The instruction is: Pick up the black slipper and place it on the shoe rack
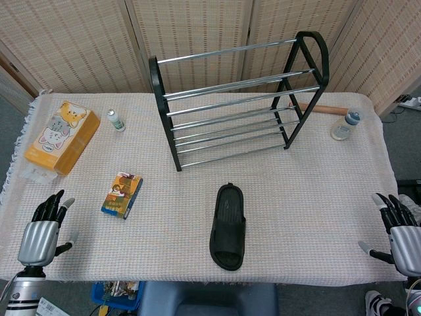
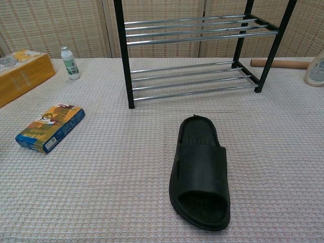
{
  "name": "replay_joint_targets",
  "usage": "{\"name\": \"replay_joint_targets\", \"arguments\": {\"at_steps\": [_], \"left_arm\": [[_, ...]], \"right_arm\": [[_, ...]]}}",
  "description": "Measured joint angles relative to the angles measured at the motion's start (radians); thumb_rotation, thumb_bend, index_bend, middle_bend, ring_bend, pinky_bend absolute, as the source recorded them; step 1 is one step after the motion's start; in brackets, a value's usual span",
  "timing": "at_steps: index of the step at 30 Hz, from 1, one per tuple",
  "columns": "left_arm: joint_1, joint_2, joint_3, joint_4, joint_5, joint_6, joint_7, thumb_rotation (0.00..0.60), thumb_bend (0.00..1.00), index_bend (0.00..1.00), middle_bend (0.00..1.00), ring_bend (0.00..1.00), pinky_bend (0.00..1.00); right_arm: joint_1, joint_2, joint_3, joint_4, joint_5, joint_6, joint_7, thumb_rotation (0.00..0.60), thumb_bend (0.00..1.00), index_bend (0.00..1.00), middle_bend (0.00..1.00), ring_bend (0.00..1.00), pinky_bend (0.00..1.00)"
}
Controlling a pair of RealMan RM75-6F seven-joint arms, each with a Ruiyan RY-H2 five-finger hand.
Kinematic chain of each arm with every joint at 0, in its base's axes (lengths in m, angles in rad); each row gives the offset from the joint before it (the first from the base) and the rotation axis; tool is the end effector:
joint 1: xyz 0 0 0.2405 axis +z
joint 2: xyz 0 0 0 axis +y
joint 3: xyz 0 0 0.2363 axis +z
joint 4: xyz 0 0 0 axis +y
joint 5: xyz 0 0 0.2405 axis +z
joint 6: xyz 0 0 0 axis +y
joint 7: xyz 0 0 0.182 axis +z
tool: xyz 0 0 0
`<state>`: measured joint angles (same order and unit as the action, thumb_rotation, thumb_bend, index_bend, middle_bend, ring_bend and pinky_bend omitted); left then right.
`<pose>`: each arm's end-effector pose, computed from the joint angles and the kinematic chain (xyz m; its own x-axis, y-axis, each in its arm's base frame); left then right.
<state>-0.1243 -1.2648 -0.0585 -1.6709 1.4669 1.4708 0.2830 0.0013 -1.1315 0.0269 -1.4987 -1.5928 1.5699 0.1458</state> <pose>-0.2668 0.2298 0.0728 0.4639 0.0095 0.8858 0.8857 -0.0277 -0.4635 -0.3258 -0.1888 0.1337 0.3574 0.0232 0.9337 -0.9334 -0.0248 0.3579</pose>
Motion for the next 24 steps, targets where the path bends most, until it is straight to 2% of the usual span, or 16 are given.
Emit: {"name": "replay_joint_targets", "arguments": {"at_steps": [17, 24], "left_arm": [[0.009, -0.003, 0.007, 0.015, 0.002, 0.012, -0.017, 0.6, 0.32, 0.16, 0.0, 0.0, 0.15], [0.02, 0.0, 0.011, 0.014, 0.001, 0.024, -0.02, 0.6, 0.32, 0.16, 0.0, 0.0, 0.15]], "right_arm": [[0.111, -0.006, -0.018, -0.032, -0.092, -0.126, -0.075, 0.6, 0.09, 0.0, 0.07, 0.0, 0.1], [0.22, -0.077, -0.027, -0.004, -0.151, -0.247, -0.093, 0.6, 0.11, 0.0, 0.08, 0.0, 0.1]]}}
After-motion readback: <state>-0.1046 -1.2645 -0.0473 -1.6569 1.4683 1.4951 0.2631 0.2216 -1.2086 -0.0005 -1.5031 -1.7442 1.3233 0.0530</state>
